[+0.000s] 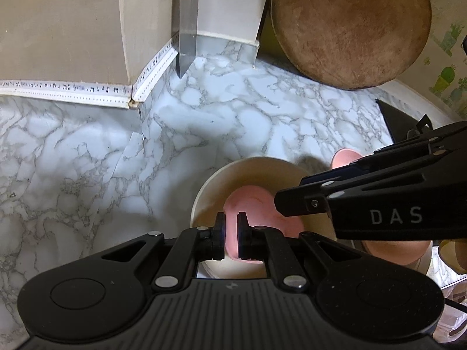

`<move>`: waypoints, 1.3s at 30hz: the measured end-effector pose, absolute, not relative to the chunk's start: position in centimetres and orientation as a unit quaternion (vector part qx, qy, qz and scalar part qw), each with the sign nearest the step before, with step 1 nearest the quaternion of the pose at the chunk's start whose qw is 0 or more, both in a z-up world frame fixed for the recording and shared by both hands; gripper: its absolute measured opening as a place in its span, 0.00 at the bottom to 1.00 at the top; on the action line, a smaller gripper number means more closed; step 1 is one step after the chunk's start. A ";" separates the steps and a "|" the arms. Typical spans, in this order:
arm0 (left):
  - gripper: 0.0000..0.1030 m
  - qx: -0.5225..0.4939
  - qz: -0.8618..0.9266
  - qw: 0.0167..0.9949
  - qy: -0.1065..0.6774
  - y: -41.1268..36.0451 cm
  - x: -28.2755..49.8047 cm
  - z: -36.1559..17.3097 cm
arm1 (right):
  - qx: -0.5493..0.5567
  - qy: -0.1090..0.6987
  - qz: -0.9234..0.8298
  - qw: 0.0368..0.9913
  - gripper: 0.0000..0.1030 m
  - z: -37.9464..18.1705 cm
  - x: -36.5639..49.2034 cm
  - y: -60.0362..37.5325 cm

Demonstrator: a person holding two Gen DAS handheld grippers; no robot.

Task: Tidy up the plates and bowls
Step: 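Lower the heart dish into the cream bowl and open both grippers, then move both grippers to the rim of the nested bowls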

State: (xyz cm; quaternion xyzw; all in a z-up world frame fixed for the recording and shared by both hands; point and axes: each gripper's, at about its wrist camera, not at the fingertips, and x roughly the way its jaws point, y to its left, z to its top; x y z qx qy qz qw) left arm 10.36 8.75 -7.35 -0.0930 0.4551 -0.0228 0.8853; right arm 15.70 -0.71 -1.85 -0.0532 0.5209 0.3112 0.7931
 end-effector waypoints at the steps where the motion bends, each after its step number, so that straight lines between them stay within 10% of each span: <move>1: 0.06 -0.093 -0.023 0.887 0.452 8.7 10.2 -7.1 | -0.052 0.518 0.312 0.795 0.28 -1.6 15.5 -0.9; 23: 0.09 -0.101 0.034 0.917 0.384 6.7 4.1 -2.2 | -0.028 0.433 0.346 0.832 0.58 3.6 10.1 -6.9; 32: 0.60 -0.112 0.037 0.925 0.361 6.2 2.6 -1.2 | -0.016 0.422 0.341 0.840 0.77 3.9 8.6 -8.0; 39: 0.74 -0.121 0.019 0.927 0.354 7.8 3.3 -1.7 | 0.006 0.419 0.306 0.855 0.98 3.3 8.5 -8.1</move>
